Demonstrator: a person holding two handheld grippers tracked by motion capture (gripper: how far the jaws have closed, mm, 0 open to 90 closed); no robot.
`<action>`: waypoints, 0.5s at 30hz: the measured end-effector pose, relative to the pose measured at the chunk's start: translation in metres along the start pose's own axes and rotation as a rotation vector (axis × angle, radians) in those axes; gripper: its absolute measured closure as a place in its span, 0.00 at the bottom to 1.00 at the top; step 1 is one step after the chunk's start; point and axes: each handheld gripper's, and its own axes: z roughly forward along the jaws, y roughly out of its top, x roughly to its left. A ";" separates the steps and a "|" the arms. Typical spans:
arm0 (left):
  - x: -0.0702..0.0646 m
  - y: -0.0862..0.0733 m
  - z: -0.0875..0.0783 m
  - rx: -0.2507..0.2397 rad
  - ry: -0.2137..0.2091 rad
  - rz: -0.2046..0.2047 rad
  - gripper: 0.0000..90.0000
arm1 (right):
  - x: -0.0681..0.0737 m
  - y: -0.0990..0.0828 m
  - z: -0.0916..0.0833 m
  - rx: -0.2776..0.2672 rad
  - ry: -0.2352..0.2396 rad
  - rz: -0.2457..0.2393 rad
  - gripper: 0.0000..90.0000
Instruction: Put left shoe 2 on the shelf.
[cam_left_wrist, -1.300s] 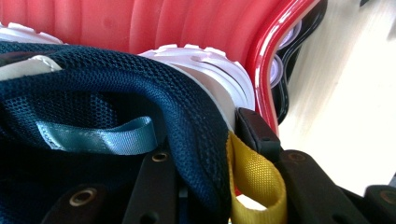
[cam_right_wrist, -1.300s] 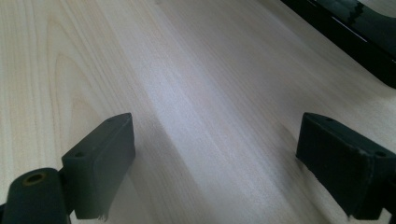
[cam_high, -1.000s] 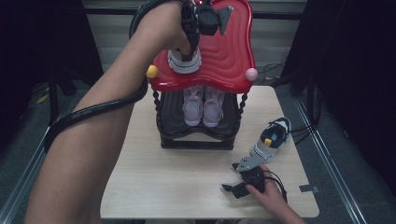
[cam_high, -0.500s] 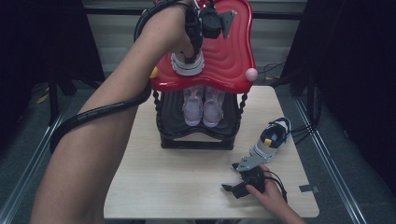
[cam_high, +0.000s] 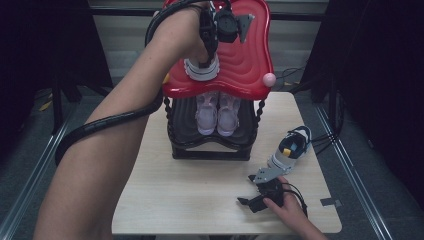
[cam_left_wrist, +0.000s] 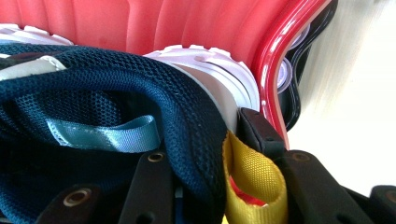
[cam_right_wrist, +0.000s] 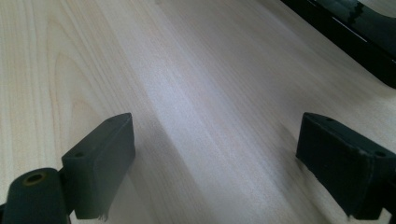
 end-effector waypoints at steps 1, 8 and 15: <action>0.000 0.000 0.000 0.000 0.002 0.001 0.74 | 0.000 0.000 0.000 0.001 0.001 0.003 0.12; -0.001 -0.003 0.001 -0.003 0.016 -0.019 0.72 | 0.000 0.000 0.000 0.000 0.000 0.000 0.12; 0.000 -0.004 0.000 -0.009 0.015 -0.031 0.70 | 0.000 0.000 0.000 0.000 -0.001 0.001 0.12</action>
